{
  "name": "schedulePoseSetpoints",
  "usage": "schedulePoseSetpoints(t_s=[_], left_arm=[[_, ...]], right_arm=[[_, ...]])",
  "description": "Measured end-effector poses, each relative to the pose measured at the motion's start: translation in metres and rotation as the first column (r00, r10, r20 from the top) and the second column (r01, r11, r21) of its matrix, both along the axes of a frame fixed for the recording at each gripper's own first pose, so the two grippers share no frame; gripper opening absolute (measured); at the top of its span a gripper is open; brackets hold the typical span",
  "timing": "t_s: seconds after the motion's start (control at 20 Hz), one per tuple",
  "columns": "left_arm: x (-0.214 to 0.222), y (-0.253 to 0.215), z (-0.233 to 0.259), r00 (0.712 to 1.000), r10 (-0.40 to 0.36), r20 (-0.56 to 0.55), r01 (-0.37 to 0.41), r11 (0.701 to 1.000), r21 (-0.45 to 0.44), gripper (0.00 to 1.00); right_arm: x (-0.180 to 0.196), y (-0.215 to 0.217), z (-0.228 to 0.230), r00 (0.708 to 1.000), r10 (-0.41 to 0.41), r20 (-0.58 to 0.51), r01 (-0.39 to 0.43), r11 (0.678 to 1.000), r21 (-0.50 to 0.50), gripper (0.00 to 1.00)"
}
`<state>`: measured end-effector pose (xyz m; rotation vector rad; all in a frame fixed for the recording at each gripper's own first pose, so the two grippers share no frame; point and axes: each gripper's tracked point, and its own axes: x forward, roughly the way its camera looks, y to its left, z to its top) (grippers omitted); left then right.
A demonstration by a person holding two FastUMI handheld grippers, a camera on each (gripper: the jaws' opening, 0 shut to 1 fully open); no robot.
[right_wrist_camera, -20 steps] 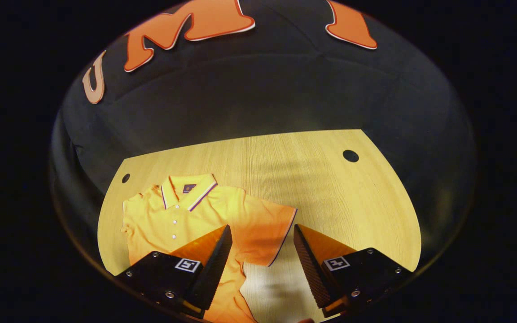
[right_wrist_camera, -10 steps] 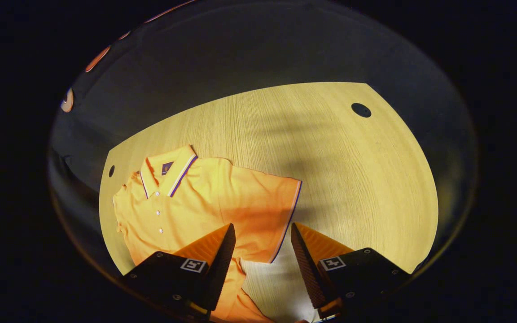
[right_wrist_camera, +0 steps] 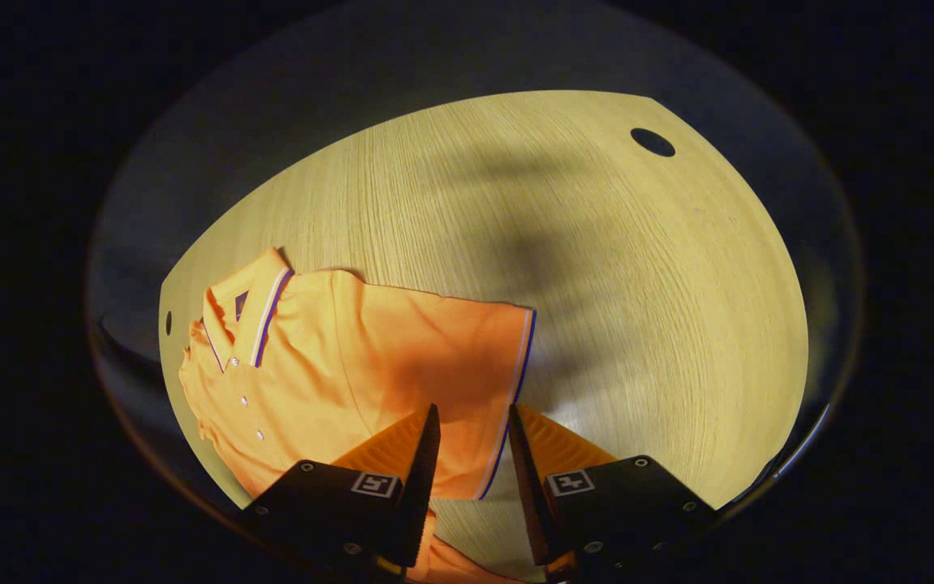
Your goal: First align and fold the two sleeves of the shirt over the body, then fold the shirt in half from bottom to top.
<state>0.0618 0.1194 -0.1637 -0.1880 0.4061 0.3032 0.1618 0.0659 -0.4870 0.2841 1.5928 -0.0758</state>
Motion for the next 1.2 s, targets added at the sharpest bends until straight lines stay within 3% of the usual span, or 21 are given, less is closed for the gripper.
schedulePoseSetpoints(t_s=[0.15,0.2,0.3,0.4,0.5,0.6,0.85,1.2], left_arm=[[0.003,0.002,-0.006,1.0,0.004,-0.011,-0.004,1.0,-0.011,0.98],[0.004,0.004,-0.008,1.0,0.006,-0.014,-0.006,1.0,-0.014,0.98],[0.001,0.009,-0.01,1.0,0.016,-0.018,-0.016,1.0,-0.019,0.98],[0.0,0.015,-0.01,1.0,0.024,-0.012,-0.025,0.999,-0.031,0.98],[-0.001,0.016,-0.015,1.0,0.017,-0.015,-0.017,0.999,-0.041,0.98],[-0.003,0.021,-0.016,1.0,0.02,-0.011,-0.021,0.999,-0.048,0.98],[0.0,0.022,-0.021,1.0,0.01,-0.004,-0.01,0.997,-0.077,0.98],[0.001,0.037,-0.037,1.0,-0.005,-0.017,0.003,0.991,-0.132,0.98]], right_arm=[[-0.001,-0.001,-0.005,0.998,0.061,-0.011,-0.061,0.997,-0.054,0.39],[0.0,-0.002,-0.008,0.998,0.068,-0.01,-0.069,0.995,-0.072,0.44],[0.004,-0.001,-0.006,0.997,0.074,0.013,-0.073,0.995,-0.074,0.45],[0.003,0.0,-0.007,0.999,0.049,0.007,-0.049,0.998,-0.05,0.16],[0.008,0.0,-0.004,0.999,0.041,0.021,-0.04,0.998,-0.04,0.1],[0.023,0.01,0.012,0.997,0.024,0.079,-0.024,1.0,-0.008,0.08],[0.045,0.047,0.057,0.981,0.109,0.162,-0.114,0.993,0.023,0.08],[0.051,0.122,0.09,0.969,0.149,0.195,-0.168,0.982,0.085,0.08]])
